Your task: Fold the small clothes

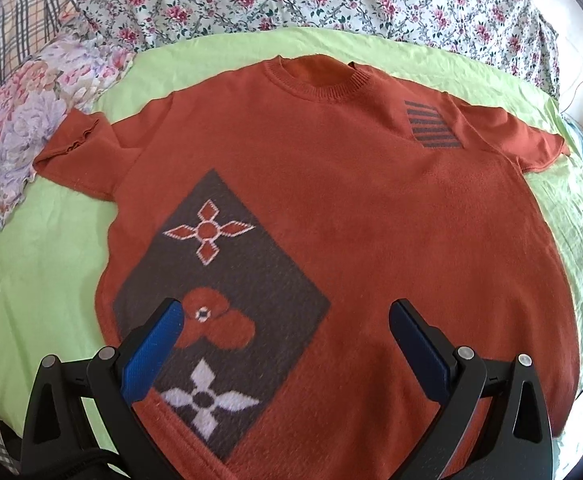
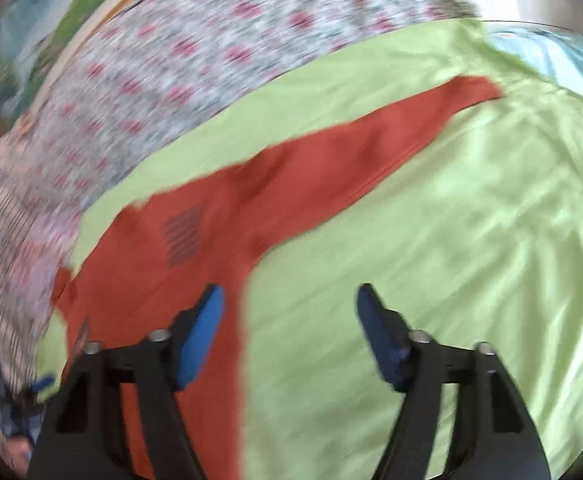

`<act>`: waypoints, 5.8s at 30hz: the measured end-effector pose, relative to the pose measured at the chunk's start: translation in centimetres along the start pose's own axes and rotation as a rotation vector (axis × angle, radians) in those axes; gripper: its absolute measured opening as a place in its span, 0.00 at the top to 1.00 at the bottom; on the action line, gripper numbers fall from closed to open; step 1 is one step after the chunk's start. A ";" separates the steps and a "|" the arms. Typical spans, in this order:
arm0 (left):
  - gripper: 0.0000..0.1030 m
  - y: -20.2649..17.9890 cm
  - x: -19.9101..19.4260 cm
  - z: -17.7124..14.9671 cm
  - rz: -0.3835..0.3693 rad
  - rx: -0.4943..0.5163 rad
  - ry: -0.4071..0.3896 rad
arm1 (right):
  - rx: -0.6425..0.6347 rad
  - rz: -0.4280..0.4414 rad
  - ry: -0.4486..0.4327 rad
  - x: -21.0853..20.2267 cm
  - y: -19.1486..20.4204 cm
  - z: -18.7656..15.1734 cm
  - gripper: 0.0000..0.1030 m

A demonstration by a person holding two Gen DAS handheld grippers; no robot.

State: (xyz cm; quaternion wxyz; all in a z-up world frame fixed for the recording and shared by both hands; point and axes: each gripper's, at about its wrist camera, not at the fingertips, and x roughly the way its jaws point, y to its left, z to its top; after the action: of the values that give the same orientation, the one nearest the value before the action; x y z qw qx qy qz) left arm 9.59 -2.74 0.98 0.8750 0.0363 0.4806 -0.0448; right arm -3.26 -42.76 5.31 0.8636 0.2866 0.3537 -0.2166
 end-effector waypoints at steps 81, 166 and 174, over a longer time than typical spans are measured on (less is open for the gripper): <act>0.89 13.9 10.2 12.4 -0.452 -0.325 -0.057 | -0.043 0.464 0.247 7.0 19.3 -5.0 0.54; 0.78 14.3 8.7 11.7 -0.159 -0.145 -0.033 | -0.273 0.164 0.197 11.0 17.2 -1.0 0.47; 0.25 23.8 6.8 14.4 0.162 -0.184 -0.102 | -0.253 0.337 0.312 8.8 20.0 -7.0 0.46</act>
State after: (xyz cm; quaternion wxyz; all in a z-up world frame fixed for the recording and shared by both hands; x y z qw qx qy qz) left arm 27.93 19.06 3.46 0.8987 -0.0078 0.4331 0.0687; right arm 10.63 -24.87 1.58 0.8514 0.2610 0.4543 0.0230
